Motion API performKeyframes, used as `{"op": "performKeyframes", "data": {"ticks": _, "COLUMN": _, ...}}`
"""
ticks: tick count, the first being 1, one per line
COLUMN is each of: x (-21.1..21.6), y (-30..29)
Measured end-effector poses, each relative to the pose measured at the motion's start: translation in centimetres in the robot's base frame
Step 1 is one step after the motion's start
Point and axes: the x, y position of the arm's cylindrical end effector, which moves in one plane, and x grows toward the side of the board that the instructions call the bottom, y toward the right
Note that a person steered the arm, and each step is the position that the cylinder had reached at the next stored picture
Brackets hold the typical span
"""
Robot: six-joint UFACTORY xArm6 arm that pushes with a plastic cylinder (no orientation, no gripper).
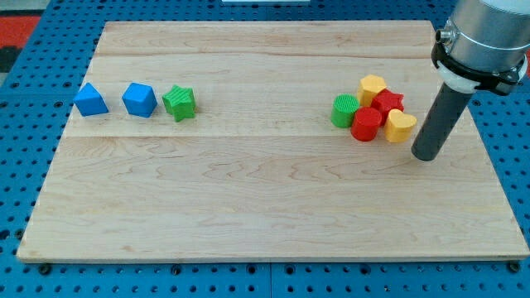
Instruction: Move the red star and yellow hexagon towards the top
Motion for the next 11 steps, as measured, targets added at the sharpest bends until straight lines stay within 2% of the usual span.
{"op": "performKeyframes", "data": {"ticks": 4, "x": 0.0, "y": 0.3}}
{"op": "performKeyframes", "data": {"ticks": 5, "x": 0.0, "y": 2.5}}
{"op": "performKeyframes", "data": {"ticks": 6, "x": -2.4, "y": 2.2}}
{"op": "performKeyframes", "data": {"ticks": 7, "x": -7.1, "y": -2.7}}
{"op": "performKeyframes", "data": {"ticks": 8, "x": -8.9, "y": -5.1}}
{"op": "performKeyframes", "data": {"ticks": 11, "x": -9.8, "y": -4.2}}
